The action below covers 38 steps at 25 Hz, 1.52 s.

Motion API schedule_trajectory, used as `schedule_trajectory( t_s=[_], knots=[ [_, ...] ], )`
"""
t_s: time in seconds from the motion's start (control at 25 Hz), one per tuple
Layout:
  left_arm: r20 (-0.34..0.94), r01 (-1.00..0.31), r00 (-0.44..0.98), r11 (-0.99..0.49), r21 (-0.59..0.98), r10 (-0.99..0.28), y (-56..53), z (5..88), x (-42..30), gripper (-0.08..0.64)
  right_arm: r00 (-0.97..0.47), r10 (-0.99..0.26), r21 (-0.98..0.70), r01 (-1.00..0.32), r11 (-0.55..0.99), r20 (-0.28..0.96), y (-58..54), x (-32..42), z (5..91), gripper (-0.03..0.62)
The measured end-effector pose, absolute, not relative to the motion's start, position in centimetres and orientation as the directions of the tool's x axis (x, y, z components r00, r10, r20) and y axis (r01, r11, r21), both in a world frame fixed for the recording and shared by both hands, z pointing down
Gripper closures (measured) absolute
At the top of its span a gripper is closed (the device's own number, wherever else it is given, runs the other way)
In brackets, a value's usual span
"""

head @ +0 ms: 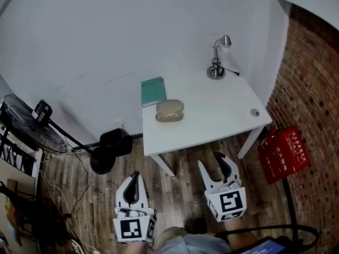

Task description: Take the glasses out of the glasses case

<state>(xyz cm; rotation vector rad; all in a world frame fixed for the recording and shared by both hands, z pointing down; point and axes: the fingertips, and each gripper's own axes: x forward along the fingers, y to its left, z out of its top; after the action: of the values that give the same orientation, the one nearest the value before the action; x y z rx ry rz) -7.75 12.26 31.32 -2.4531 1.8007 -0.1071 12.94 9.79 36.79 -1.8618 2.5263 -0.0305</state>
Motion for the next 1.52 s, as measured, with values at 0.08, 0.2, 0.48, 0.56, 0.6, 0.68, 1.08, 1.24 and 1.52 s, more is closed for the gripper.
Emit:
schedule_trajectory(
  t_s=[0.08,0.2,0.48,0.56,0.6,0.68,1.08,1.24,1.52],
  knots=[
    [0.006,-0.949,0.296,-0.295,-0.114,-0.955,11.6,31.8,-8.1,0.554,-0.297,-0.955,-0.009,-0.955,0.297,0.013,8.9,13.0,36.7,0.383],
    [0.026,-0.952,0.291,-0.292,-0.096,-0.956,10.5,33.0,-8.5,0.554,-0.299,-0.954,0.002,-0.954,0.299,0.031,7.6,12.9,37.0,0.383],
    [0.062,-0.956,0.281,-0.285,-0.065,-0.958,4.5,36.4,-11.1,0.554,-0.268,-0.960,0.029,-0.962,0.271,0.085,1.8,12.3,39.3,0.383],
    [0.073,-0.957,0.276,-0.281,-0.067,-0.958,2.2,37.0,-12.0,0.554,-0.268,-0.958,0.032,-0.962,0.272,0.104,-0.1,12.0,40.2,0.383],
    [0.077,-0.958,0.275,-0.280,-0.065,-0.958,0.8,37.2,-12.4,0.554,-0.264,-0.958,0.035,-0.962,0.270,0.114,-1.4,11.8,40.4,0.382],
    [0.082,-0.958,0.275,-0.280,-0.055,-0.958,-2.1,37.5,-13.1,0.554,-0.255,-0.959,0.037,-0.965,0.261,0.123,-4.1,11.4,40.5,0.382],
    [0.029,-0.955,0.293,-0.294,-0.039,-0.956,-13.3,34.6,-16.0,0.554,-0.273,-0.958,0.087,-0.956,0.280,0.083,-14.8,8.0,37.2,0.387],
    [-0.007,-0.951,0.309,-0.308,-0.039,-0.951,-16.6,32.9,-16.8,0.554,-0.280,-0.959,0.116,-0.952,0.284,0.049,-17.9,6.7,35.2,0.390],
    [-0.043,-0.934,0.358,-0.356,-0.035,-0.933,-20.3,31.9,-16.4,0.554,-0.277,-0.961,0.136,-0.951,0.277,0.021,-20.9,5.9,33.5,0.403]
  ],
)
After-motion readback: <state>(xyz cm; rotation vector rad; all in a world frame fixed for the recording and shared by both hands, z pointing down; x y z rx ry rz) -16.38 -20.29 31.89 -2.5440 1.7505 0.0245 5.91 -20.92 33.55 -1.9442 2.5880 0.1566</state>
